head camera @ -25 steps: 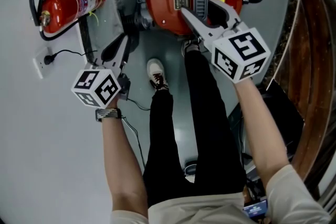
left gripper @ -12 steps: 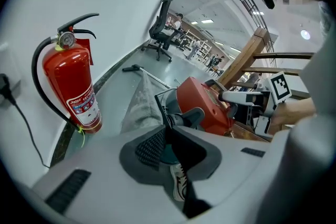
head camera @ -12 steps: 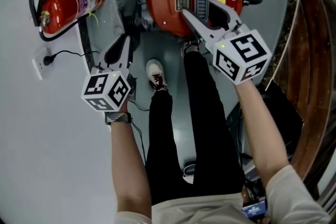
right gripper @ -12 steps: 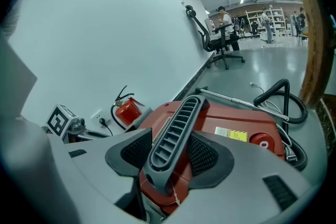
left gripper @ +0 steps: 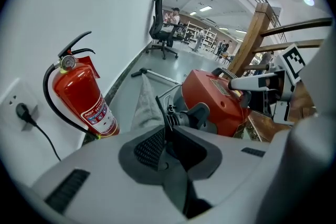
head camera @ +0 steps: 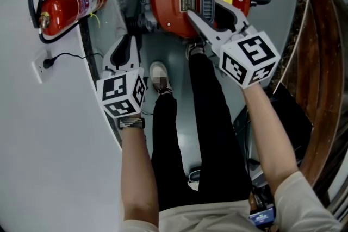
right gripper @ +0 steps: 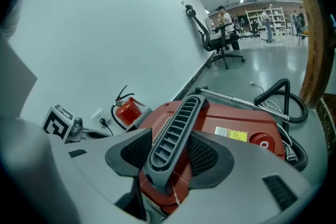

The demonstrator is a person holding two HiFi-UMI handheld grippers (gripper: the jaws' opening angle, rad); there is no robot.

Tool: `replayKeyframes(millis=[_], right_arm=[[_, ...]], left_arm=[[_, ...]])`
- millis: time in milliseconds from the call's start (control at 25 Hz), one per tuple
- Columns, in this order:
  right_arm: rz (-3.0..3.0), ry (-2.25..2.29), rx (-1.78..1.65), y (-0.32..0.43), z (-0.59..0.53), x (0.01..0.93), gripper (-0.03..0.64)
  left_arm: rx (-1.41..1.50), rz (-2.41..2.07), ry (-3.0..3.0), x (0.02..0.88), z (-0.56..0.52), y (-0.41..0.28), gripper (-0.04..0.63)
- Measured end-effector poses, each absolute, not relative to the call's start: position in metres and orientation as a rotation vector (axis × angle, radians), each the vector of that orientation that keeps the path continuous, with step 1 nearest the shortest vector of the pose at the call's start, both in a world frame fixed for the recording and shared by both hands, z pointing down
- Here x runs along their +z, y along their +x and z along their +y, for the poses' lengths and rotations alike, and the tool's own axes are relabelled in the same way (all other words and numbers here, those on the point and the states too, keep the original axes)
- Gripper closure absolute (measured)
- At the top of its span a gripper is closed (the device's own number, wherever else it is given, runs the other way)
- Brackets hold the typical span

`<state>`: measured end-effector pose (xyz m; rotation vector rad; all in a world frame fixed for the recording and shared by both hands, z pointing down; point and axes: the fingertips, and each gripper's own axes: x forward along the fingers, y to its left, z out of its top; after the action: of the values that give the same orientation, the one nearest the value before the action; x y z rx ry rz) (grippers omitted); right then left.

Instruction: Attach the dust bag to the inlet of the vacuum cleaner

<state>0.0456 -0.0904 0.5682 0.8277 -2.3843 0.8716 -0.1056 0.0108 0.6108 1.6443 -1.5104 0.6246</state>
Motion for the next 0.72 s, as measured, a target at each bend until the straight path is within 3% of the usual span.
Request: replayKeyframes(millis=[280,720], right_arm=[[-2.384,0.828,0.873,0.045,-0.091,0.568,0.407],[-2.384,0.828,0.871,0.045,-0.091,0.568,0.406]], left_arm=[[0.736,-1.666,1.503,0.610,0.016,-0.124,0.588],[0.620,-1.622,1.538,0.612,0.013,-0.129,0.574]])
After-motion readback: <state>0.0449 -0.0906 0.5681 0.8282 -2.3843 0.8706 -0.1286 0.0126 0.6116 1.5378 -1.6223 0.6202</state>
